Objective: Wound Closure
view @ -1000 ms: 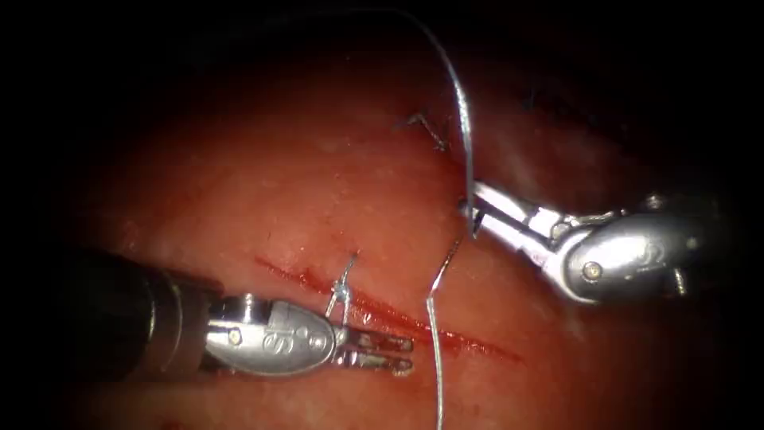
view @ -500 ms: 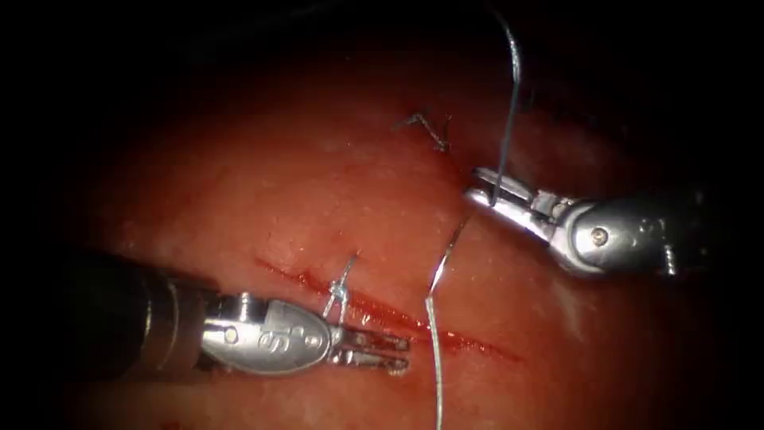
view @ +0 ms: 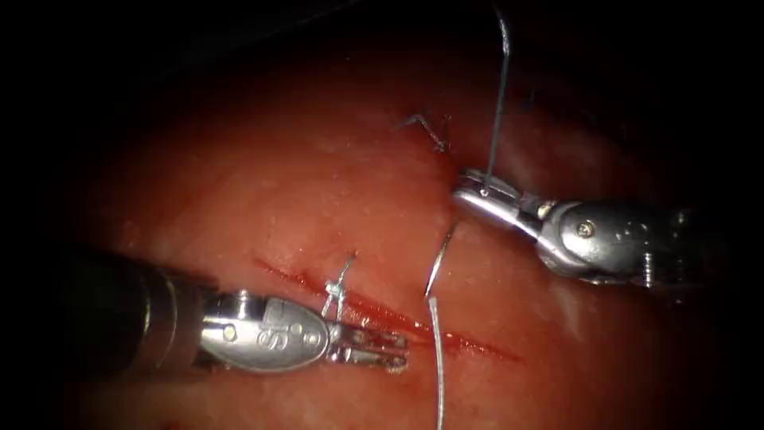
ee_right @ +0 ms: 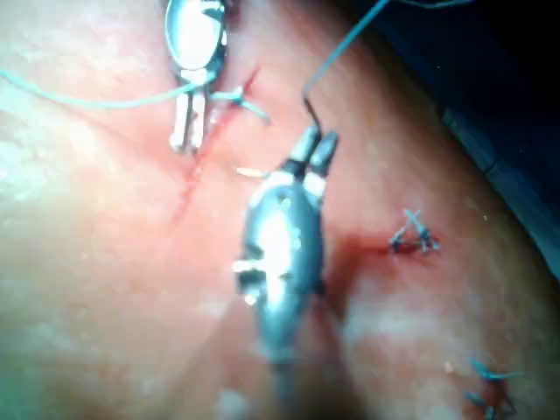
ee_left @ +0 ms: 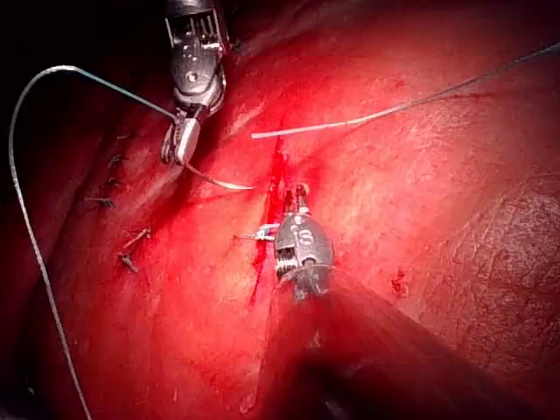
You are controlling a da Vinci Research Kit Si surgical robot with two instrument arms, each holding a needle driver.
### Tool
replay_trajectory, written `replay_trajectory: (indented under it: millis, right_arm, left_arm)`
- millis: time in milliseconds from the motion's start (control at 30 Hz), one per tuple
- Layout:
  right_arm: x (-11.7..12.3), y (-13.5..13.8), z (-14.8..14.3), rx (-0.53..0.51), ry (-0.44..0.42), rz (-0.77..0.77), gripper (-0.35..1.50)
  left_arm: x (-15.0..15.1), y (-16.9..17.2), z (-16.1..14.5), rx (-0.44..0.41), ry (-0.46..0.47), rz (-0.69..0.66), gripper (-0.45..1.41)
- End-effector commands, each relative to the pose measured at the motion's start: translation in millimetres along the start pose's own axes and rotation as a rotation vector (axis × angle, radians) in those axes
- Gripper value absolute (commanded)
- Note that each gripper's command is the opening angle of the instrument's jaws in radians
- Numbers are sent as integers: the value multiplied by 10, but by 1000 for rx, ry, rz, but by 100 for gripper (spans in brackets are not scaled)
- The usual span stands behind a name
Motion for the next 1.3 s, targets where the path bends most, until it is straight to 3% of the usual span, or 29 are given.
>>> replay_trajectory:
  millis: [33, 667, 1300]
  right_arm:
    - [-4, -2, 7, 1, 2, 13, -35]
    - [-10, -3, 8, 7, -13, 215, -35]
    - [-31, -27, 8, 57, -68, 384, -35]
  left_arm:
    - [-3, -1, 7, -1, 1, 1, -20]
    - [-5, -1, 8, 3, -1, 2, -22]
    - [-6, -2, 7, 1, 0, 3, -22]
